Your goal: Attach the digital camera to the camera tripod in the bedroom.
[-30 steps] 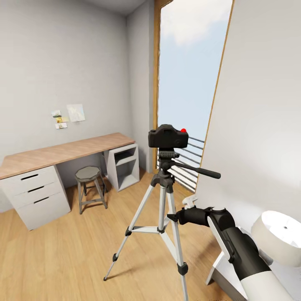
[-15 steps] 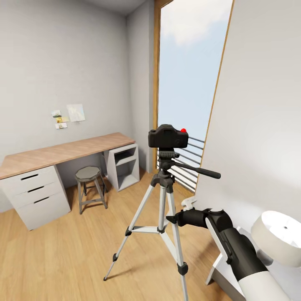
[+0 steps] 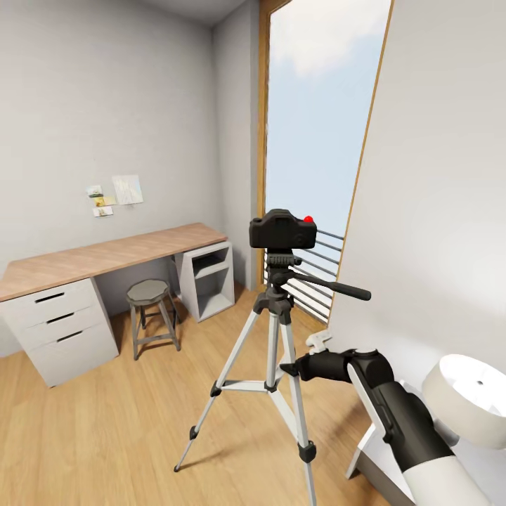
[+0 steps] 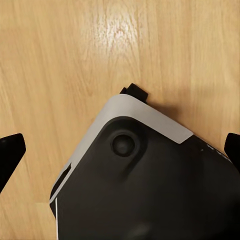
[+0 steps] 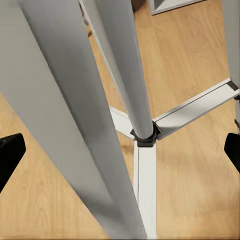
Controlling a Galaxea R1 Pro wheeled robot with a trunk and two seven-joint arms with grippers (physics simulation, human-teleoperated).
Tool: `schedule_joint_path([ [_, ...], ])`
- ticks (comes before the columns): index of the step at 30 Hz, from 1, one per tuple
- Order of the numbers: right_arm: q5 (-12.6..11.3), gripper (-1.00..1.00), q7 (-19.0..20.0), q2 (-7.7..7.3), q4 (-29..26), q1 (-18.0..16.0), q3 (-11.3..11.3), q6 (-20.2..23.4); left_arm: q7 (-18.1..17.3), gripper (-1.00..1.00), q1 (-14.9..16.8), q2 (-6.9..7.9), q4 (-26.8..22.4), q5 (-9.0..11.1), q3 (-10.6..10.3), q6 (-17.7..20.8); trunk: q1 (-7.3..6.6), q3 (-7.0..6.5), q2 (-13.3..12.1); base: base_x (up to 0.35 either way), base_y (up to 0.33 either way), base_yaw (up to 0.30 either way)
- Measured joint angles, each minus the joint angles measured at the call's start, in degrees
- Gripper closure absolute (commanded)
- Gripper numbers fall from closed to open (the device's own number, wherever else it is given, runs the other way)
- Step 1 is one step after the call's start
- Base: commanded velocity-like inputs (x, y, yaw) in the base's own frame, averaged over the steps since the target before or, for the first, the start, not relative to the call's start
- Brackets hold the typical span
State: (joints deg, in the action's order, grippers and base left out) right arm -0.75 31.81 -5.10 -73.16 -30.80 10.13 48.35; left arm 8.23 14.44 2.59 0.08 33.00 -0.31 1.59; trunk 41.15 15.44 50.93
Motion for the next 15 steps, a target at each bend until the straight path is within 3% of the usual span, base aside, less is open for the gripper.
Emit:
schedule_joint_path([
  [10,0.0,-1.0,4.5,-0.29,-3.3,0.0,0.0,6.9,0.0,-1.0,0.0,-0.04,0.0,0.0,0.0,0.0,0.0,0.0,0.0,0.0,0.0,0.0],
  [15,0.0,-1.0,7.9,-1.79,-5.2,0.0,0.0,10.1,0.1,-1.0,0.0,-0.04,0.0,0.0,0.0,0.0,0.0,0.0,0.0,0.0,0.0,0.0],
])
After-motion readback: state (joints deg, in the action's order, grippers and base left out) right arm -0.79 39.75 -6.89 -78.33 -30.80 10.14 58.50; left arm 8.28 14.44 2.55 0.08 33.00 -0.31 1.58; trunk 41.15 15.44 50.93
